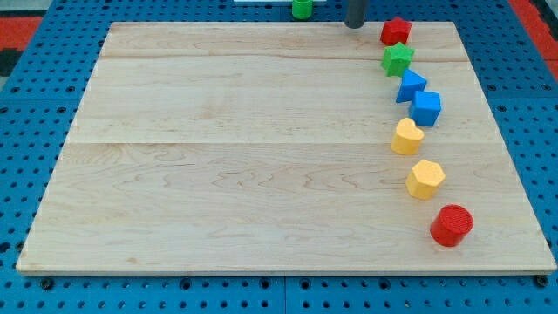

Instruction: Slide the yellow heart to the top of the yellow hexagon

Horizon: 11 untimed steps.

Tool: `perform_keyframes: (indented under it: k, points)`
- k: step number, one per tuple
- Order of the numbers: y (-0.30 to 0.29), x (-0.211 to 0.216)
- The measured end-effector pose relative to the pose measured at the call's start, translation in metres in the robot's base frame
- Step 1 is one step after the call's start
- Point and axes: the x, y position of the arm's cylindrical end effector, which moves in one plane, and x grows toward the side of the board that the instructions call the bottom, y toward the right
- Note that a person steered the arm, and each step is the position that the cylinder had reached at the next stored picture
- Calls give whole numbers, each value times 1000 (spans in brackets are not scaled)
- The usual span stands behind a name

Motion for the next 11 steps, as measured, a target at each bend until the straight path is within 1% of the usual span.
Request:
perform_keyframes:
  k: [2, 3, 4, 5, 6, 8, 9, 10, 11]
  points:
    - [17, 1]
    - [-20, 18]
    - [-43, 102]
    - [-48, 196]
    - [-23, 210]
    - [48, 235]
    - [45, 237]
    - [-14, 233]
    - [-52, 263]
